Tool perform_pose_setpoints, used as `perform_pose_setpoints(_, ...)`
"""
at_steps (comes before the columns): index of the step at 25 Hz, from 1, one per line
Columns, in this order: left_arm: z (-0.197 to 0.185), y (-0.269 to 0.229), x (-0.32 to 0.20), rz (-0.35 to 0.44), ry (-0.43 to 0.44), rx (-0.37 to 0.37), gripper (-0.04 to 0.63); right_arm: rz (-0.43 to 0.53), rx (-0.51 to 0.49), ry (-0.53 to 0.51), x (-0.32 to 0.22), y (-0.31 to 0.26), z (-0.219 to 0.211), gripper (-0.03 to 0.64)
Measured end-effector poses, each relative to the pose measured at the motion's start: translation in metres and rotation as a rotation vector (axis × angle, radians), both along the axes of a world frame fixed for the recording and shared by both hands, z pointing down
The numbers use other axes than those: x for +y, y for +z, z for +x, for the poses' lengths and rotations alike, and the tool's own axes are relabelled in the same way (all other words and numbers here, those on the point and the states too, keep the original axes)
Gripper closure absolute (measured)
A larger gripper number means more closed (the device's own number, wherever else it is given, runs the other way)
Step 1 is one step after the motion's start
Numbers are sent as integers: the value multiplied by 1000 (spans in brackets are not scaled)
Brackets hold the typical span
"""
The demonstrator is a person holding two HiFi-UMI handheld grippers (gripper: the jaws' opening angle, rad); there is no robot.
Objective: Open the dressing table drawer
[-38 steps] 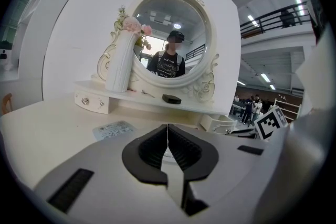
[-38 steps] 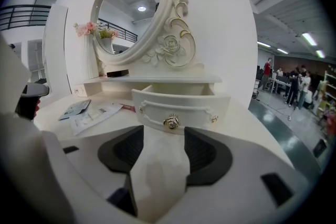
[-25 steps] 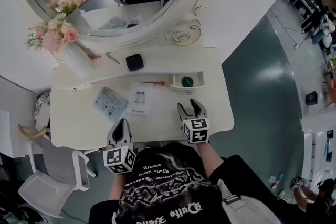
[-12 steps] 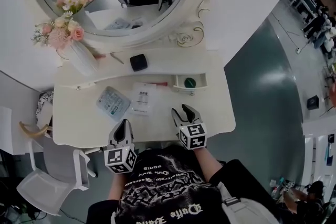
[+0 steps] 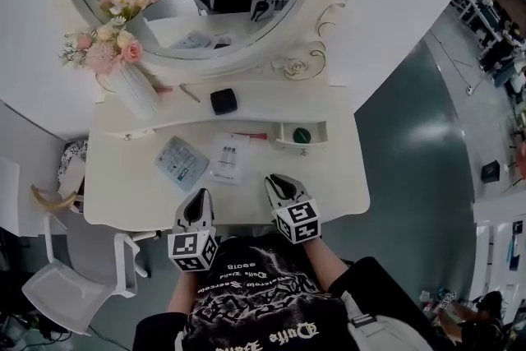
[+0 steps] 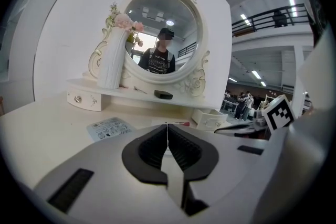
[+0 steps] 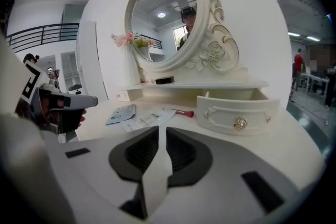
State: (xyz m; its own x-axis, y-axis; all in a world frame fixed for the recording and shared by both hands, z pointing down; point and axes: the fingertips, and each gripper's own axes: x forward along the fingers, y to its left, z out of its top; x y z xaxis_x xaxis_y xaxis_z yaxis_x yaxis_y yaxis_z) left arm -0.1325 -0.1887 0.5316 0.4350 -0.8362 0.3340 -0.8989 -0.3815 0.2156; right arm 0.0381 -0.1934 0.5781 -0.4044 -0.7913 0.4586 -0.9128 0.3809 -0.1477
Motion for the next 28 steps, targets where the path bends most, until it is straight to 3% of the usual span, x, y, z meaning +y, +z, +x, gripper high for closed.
perform_pose_setpoints(10, -5, 2, 3, -13, -23, 21, 577, 34, 60, -27, 5, -4, -9, 603)
perform_pose_setpoints(28, -5, 3, 11, -20, -20, 25, 577, 26, 78, -11, 14, -4, -8, 607)
